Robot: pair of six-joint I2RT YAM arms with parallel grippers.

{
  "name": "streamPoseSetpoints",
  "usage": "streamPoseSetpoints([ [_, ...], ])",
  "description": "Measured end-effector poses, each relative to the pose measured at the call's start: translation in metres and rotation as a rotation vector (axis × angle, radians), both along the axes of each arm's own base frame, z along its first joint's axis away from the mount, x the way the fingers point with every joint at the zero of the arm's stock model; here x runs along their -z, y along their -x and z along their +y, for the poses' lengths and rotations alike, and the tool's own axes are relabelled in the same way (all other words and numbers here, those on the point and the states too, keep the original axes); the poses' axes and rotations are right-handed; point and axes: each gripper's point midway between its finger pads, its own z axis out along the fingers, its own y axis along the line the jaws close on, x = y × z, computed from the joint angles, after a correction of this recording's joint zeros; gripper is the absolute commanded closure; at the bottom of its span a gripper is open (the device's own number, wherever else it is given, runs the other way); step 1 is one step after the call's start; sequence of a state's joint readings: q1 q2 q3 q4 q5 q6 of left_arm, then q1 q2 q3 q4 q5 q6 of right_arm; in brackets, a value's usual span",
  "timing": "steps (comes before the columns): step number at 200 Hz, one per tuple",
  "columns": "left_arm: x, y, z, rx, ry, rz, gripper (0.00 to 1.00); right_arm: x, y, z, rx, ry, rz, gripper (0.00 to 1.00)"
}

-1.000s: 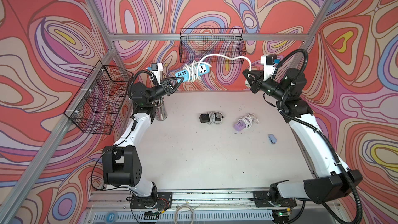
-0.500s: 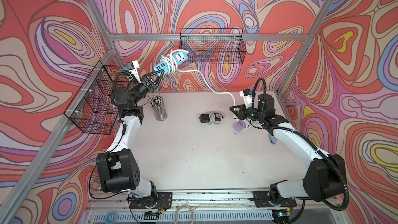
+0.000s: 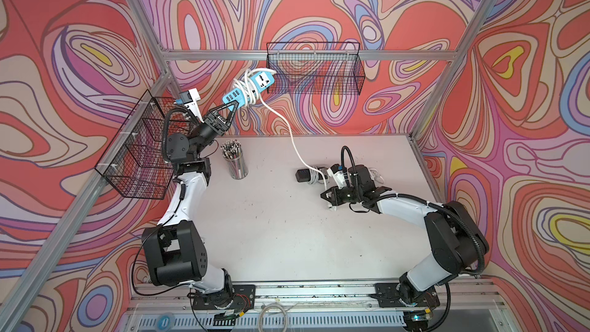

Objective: Unwrap the cord wrapped around the power strip
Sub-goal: Unwrap the power cord from the power strip.

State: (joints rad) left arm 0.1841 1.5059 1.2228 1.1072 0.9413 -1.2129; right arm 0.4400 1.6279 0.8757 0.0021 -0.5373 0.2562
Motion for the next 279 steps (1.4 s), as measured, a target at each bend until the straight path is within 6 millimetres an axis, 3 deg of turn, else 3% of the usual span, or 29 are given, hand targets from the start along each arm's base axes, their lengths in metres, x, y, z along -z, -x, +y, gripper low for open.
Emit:
streamPoseSetpoints([
  [34, -0.002, 0.002, 0.0, 0.014, 0.015, -0.002, 1.0, 0.011, -0.01, 0.003, 0.012, -0.005, -0.013, 0.99],
  [48, -0.002, 0.002, -0.001, 0.022, 0.021, -0.004, 1.0, 0.011, -0.012, 0.005, 0.015, -0.018, -0.016, 0.69],
  [58, -0.001, 0.001, -0.002, 0.027, 0.025, -0.001, 1.0, 0.009, -0.012, 0.006, 0.011, -0.026, -0.026, 0.55],
  [83, 0.003, -0.002, -0.008, 0.045, 0.028, 0.011, 1.0, -0.003, -0.012, 0.006, 0.007, -0.038, -0.058, 0.34],
  [108, 0.005, -0.001, -0.022, 0.074, 0.021, 0.01, 1.0, -0.04, -0.015, 0.005, 0.003, -0.049, -0.149, 0.22],
  [118, 0.005, 0.0, -0.029, 0.087, 0.017, 0.011, 1.0, -0.061, -0.02, 0.006, -0.001, -0.056, -0.208, 0.02],
  [164, 0.013, 0.005, -0.067, 0.17, -0.01, 0.022, 1.0, -0.167, -0.037, 0.011, -0.002, -0.135, -0.481, 0.02],
  [202, 0.019, 0.013, -0.097, 0.245, -0.03, 0.039, 1.0, -0.223, -0.048, 0.014, 0.008, -0.211, -0.69, 0.03],
  [237, 0.022, 0.019, -0.114, 0.289, -0.034, 0.048, 1.0, -0.257, -0.058, 0.021, 0.011, -0.308, -0.879, 0.03],
  [279, 0.023, 0.025, -0.133, 0.341, -0.036, 0.054, 1.0, -0.256, -0.075, 0.034, -0.001, -0.399, -0.948, 0.04],
])
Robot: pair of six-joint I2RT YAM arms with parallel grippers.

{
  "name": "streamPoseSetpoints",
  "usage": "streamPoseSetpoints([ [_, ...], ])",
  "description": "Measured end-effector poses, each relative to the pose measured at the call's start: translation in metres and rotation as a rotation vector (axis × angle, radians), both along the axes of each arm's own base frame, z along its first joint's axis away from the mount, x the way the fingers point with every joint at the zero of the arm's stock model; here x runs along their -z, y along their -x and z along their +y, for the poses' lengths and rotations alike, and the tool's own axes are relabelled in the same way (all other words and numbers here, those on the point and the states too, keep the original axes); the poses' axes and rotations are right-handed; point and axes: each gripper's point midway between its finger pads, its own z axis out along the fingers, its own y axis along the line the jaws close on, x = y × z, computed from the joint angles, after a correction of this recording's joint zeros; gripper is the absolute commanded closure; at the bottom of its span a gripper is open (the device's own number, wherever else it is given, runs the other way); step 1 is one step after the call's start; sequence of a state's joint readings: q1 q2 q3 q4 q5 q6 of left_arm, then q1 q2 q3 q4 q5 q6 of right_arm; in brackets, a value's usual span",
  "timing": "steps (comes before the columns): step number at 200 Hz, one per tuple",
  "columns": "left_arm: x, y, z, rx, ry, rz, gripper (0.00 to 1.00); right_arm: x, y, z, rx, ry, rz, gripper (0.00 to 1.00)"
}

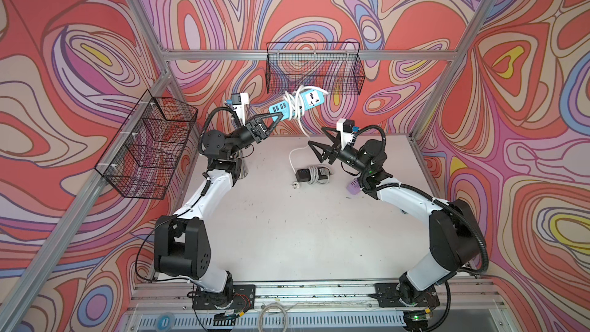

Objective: Unwrap the cord wrapped around the power strip
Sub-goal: Unwrap the power cord from the power strip.

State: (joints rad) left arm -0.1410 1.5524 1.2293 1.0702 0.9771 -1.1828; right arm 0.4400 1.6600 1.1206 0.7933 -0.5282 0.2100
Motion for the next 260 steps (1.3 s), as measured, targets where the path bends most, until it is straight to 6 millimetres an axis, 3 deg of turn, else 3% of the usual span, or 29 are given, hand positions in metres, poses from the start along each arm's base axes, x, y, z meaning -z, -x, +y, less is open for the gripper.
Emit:
streamPoseSetpoints([
  [41, 0.0, 0.009, -0.014, 0.047, -0.009, -0.002, 1.0, -0.01, -0.014, 0.01, -0.03, -0.044, -0.044, 0.07],
  [74, -0.003, 0.013, -0.019, 0.066, -0.011, -0.011, 1.0, -0.035, -0.02, 0.018, -0.066, -0.084, -0.097, 0.2],
  [137, -0.002, 0.017, -0.022, 0.084, -0.025, -0.022, 1.0, -0.012, -0.037, 0.035, -0.132, -0.08, -0.008, 0.4],
  [153, -0.002, 0.017, -0.022, 0.087, -0.03, -0.025, 1.0, -0.008, -0.038, 0.037, -0.147, -0.078, 0.021, 0.57],
  [178, 0.001, 0.017, -0.023, 0.085, -0.045, -0.035, 1.0, -0.011, -0.039, 0.04, -0.163, -0.075, 0.034, 1.0],
  [260, 0.012, 0.024, -0.014, -0.021, -0.193, -0.156, 1.0, 0.003, -0.047, 0.034, -0.172, -0.031, 0.132, 1.0],
])
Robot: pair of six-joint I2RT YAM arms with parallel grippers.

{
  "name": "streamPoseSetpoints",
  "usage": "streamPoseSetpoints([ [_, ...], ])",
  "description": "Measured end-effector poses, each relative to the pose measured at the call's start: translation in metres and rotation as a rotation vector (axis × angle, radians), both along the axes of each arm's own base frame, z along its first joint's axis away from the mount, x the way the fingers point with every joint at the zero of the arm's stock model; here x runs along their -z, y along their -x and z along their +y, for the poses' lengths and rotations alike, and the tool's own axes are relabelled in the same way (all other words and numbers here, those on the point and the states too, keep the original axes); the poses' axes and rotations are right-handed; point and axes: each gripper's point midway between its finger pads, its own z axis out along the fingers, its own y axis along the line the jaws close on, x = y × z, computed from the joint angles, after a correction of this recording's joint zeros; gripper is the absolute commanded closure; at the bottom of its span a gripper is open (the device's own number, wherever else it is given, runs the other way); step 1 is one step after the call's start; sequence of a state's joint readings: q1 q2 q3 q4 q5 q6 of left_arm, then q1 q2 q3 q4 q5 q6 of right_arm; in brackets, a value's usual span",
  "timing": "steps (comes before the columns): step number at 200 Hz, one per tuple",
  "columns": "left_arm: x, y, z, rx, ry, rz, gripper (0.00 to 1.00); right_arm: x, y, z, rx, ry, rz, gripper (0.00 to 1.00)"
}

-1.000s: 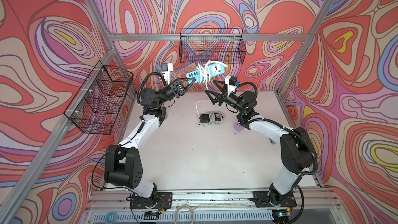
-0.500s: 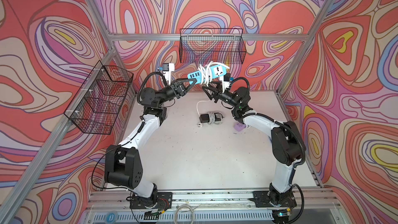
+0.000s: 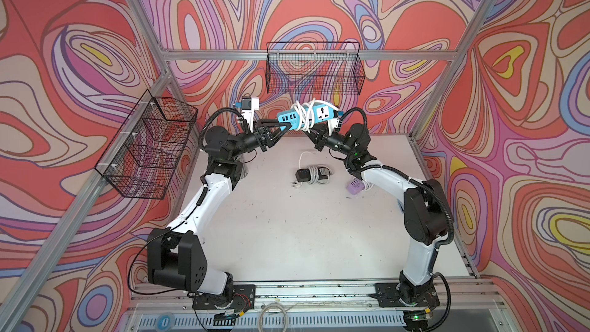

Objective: Unwrap the cord wrapped around the power strip
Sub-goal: Unwrap the power cord from the power strip.

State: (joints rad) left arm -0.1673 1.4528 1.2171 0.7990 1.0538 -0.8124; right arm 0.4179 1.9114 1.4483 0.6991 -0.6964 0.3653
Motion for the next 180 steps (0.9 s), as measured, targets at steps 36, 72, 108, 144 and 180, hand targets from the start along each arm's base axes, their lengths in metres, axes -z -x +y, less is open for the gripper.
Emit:
streamPoseSetpoints([
  [36, 0.011, -0.005, 0.013, -0.056, -0.055, -0.083, 1.0, 0.011, -0.008, -0.023, 0.016, 0.025, 0.062, 1.0],
  [72, 0.037, -0.007, 0.016, -0.071, -0.1, -0.124, 1.0, 0.026, -0.017, -0.041, 0.023, 0.074, 0.143, 1.0],
  [108, 0.042, -0.003, 0.012, -0.034, -0.113, -0.191, 1.0, -0.006, -0.027, -0.047, 0.032, 0.11, 0.119, 1.0],
  [144, 0.051, -0.003, 0.01, -0.013, -0.144, -0.223, 1.0, -0.054, -0.03, -0.057, 0.054, 0.124, 0.036, 1.0],
  [180, 0.067, -0.009, 0.009, -0.027, -0.194, -0.219, 1.0, -0.066, -0.024, -0.071, 0.078, 0.163, 0.037, 1.0],
])
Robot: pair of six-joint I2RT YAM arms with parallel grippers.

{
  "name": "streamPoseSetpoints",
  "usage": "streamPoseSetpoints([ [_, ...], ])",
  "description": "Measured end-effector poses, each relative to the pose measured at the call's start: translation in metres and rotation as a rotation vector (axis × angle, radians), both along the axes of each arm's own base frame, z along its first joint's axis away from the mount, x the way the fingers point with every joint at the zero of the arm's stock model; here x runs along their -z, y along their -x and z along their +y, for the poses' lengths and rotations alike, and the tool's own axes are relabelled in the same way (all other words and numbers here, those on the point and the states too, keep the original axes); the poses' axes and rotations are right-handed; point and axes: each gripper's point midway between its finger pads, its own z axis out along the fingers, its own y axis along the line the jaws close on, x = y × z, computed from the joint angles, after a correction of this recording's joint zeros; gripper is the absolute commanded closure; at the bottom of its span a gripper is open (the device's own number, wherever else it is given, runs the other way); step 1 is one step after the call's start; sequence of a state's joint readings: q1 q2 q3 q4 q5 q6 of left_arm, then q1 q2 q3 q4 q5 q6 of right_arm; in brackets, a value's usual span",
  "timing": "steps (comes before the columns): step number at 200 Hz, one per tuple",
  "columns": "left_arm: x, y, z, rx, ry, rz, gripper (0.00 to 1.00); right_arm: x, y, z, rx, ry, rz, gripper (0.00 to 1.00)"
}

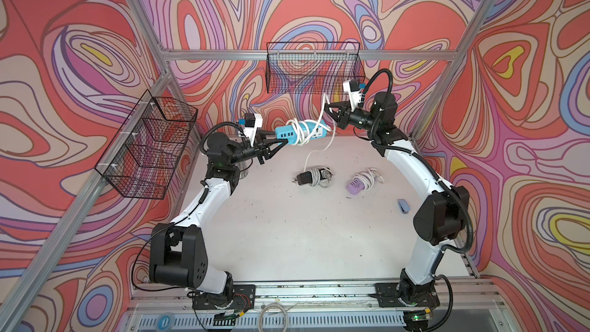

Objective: Unwrap the cord wrapped around the power strip
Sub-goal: Unwrap the power cord from the power strip.

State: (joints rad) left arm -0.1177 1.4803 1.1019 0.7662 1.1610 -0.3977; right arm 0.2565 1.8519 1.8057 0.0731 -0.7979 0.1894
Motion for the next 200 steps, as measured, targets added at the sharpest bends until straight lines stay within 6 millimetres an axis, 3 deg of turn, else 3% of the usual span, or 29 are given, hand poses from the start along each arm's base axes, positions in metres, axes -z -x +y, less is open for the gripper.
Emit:
streamPoseSetpoints([
  [19, 0.005, -0.003, 0.001, -0.014, -0.015, -0.002, 1.0, -0.007, 0.015, -0.004, 0.001, 0.017, 0.003, 1.0],
  [50, 0.007, -0.007, 0.005, -0.049, -0.029, -0.022, 1.0, -0.016, 0.059, -0.014, -0.008, 0.037, 0.005, 1.0],
  [85, 0.005, -0.009, 0.015, -0.101, -0.033, -0.043, 1.0, -0.003, 0.1, -0.023, -0.031, 0.075, 0.048, 1.0],
  [114, 0.003, -0.012, 0.023, -0.134, -0.022, -0.054, 1.0, 0.037, 0.118, -0.014, -0.076, 0.124, 0.152, 1.0],
  [154, -0.005, -0.015, 0.032, -0.163, 0.01, -0.065, 1.0, 0.112, 0.141, 0.033, -0.207, 0.199, 0.324, 1.0],
  [177, -0.013, -0.013, 0.034, -0.163, 0.037, -0.078, 1.0, 0.157, 0.143, 0.055, -0.257, 0.228, 0.42, 1.0],
  [200, -0.023, -0.009, 0.035, -0.156, 0.07, -0.092, 1.0, 0.2, 0.133, 0.068, -0.271, 0.234, 0.504, 1.0],
])
